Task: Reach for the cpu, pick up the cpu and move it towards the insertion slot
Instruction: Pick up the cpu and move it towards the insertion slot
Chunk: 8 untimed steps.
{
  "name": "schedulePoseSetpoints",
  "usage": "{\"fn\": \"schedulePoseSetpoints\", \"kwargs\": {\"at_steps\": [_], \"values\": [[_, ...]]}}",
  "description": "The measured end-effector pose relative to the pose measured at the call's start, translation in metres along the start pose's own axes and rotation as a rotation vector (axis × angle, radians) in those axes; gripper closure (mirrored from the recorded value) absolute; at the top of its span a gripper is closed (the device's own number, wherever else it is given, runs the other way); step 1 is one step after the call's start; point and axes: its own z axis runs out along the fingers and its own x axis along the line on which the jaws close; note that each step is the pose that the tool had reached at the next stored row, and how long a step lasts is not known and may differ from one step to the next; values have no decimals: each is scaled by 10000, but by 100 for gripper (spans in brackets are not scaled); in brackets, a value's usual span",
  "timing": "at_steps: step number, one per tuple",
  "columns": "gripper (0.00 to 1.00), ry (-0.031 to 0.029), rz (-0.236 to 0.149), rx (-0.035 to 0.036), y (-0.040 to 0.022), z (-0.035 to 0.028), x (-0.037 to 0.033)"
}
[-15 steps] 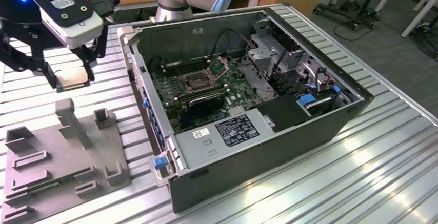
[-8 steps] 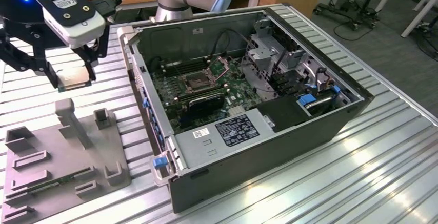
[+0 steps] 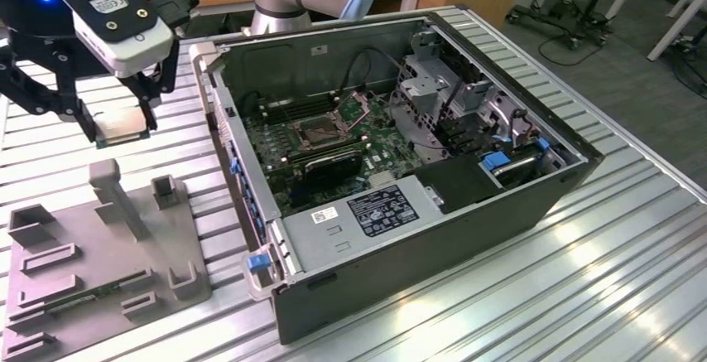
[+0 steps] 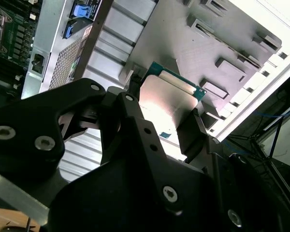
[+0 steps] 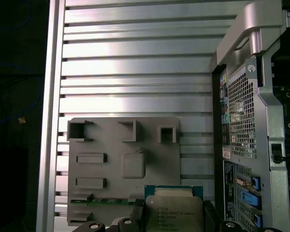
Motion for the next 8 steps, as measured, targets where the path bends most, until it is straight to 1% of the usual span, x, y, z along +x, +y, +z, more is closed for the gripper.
{"fn": "schedulePoseSetpoints", "kwargs": {"at_steps": [8], "values": [[45,0,0,0,0,0,-17]]}}
